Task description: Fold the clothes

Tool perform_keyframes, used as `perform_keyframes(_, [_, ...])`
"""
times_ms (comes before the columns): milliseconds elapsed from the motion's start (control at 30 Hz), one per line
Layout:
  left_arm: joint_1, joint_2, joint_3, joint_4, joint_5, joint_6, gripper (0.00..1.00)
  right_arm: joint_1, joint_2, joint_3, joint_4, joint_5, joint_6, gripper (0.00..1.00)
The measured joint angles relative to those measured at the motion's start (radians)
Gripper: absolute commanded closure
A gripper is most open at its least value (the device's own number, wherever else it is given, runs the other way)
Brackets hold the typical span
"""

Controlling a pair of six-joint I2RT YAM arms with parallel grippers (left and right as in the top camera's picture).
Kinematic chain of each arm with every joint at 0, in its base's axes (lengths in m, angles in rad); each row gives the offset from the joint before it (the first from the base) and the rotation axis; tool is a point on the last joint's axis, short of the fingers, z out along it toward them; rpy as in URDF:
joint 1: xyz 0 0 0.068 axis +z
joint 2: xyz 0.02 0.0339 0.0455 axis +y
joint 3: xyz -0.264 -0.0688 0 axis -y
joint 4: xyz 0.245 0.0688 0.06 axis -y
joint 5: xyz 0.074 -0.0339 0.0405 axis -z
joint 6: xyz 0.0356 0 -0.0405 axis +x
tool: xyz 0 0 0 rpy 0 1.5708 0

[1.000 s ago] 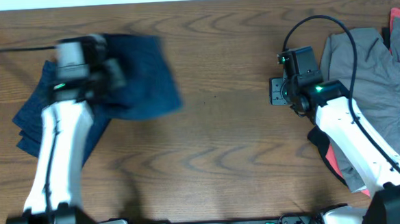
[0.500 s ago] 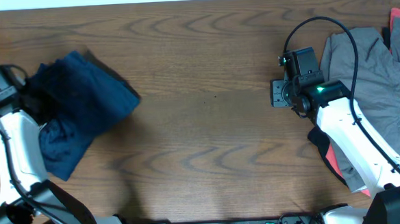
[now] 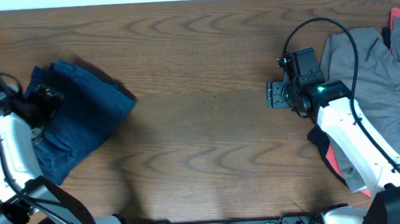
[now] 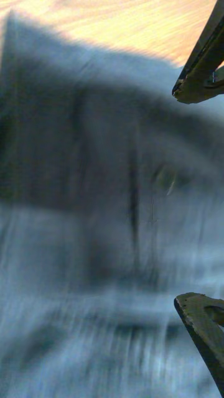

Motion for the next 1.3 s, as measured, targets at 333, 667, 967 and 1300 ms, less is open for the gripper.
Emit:
perform_keyframes(333, [-0.429, 0.0, 0.0, -0.178, 0.056, 0.116, 0.02, -0.148, 0.0, 0.001, -0.128, -0.199, 0.045, 0.01])
perform_keyframes(667, [-0.692, 0.0, -0.002, -0.661, 0.061, 0.169, 0.02, -0.27, 0.0, 0.002, -0.517, -0.261, 0.042, 0.01])
perform_keyframes(967, [-0.739, -0.213, -0.051, -0.659, 0.028, 0.134, 0.02, -0.27, -0.195, -0.029, -0.541, -0.275, 0.015, 0.01])
perform_keyframes(1300, [-0.896, -0.956, -0.269, -0.27, -0.246, 0.03, 0.02, -0.257, -0.94, -0.199, -0.301, -0.174, 0.042, 0.01])
